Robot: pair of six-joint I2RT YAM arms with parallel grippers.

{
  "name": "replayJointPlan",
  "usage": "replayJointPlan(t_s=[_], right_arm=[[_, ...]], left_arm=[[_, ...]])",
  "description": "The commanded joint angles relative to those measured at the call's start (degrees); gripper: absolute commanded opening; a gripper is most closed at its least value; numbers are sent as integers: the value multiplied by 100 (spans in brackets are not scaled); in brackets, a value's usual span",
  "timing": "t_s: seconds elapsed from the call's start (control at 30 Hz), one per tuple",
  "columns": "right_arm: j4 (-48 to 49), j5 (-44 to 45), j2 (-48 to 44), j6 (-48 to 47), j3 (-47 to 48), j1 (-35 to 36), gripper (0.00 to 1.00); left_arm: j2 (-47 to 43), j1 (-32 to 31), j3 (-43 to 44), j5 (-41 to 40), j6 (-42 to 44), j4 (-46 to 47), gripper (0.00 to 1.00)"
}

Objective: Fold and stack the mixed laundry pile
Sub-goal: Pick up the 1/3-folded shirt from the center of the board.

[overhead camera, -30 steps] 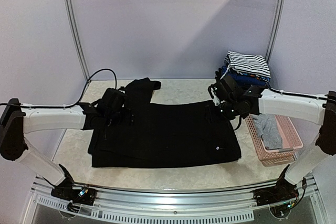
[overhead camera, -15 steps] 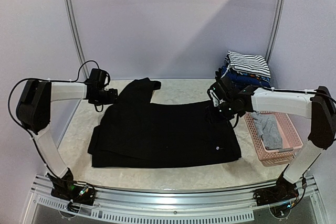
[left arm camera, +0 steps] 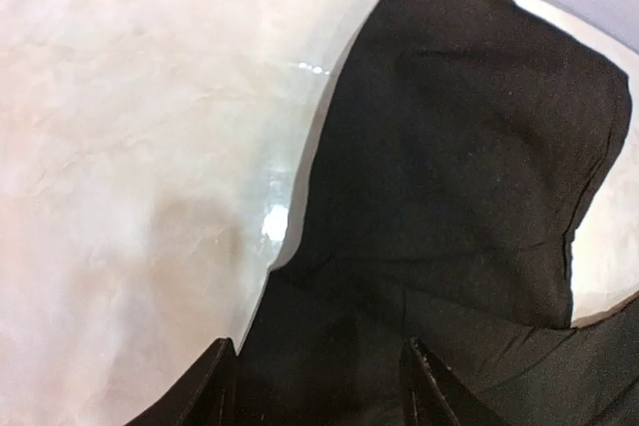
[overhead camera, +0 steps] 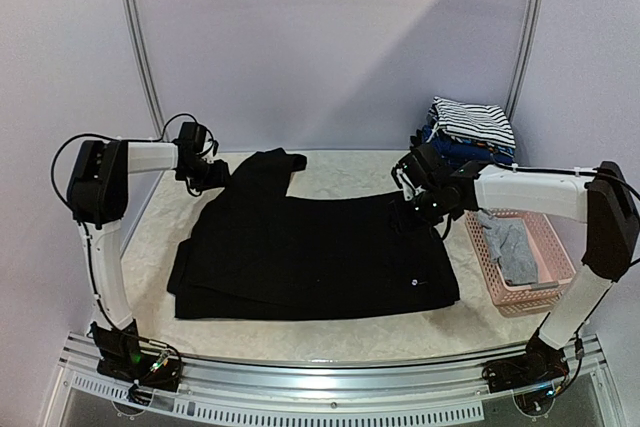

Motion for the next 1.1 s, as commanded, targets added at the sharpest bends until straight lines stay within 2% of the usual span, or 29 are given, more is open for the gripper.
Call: replayJointPlan(t_s=[0.0, 0.33, 0.6, 0.77, 1.07], right_arm=[[8, 89, 122, -36, 192, -71, 52], [81, 86, 149, -32, 181, -402, 53], [175, -353, 572, 29, 650, -962, 53], [133, -532, 1265, -58, 1372, -1272, 53], [-600, -336, 2876, -281, 3302, -1549, 51]], left_arm=[[498, 48, 599, 252, 63, -459, 53], [1102, 43, 1344, 417, 24, -749, 42], [1369, 44, 1707, 811, 125, -893, 15], [1333, 43, 1622, 958, 196, -806, 3], [1049, 43, 1153, 937, 180, -372, 0]])
